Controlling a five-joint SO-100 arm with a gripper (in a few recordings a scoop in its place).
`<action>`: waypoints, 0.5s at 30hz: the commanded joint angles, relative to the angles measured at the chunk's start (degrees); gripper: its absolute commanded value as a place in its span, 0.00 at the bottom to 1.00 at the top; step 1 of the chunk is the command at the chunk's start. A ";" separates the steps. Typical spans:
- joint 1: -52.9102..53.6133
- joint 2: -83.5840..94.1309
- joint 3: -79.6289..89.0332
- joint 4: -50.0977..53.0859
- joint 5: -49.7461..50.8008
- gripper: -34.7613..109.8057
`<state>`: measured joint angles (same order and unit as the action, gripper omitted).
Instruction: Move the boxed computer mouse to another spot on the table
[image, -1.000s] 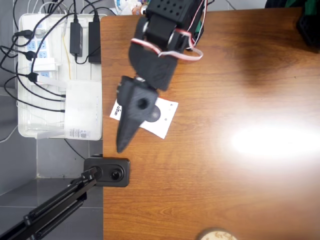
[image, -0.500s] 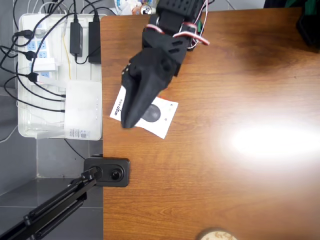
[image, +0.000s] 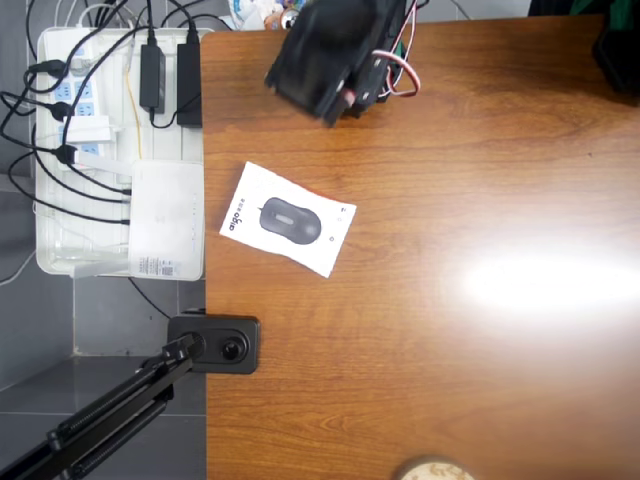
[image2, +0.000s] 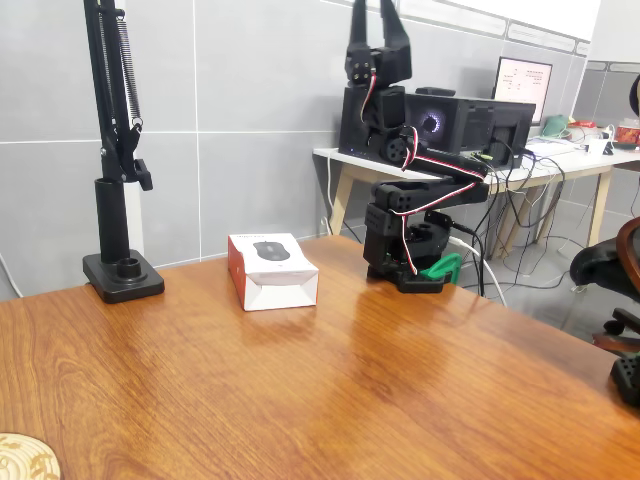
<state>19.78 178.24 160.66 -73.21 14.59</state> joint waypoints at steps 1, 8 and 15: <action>-0.70 -0.18 -0.26 -8.79 -3.34 0.24; -0.97 -0.18 -0.26 -27.60 -5.71 0.24; -0.97 -0.18 -0.18 -28.12 -5.71 0.24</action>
<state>18.81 178.33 160.66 -101.07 9.76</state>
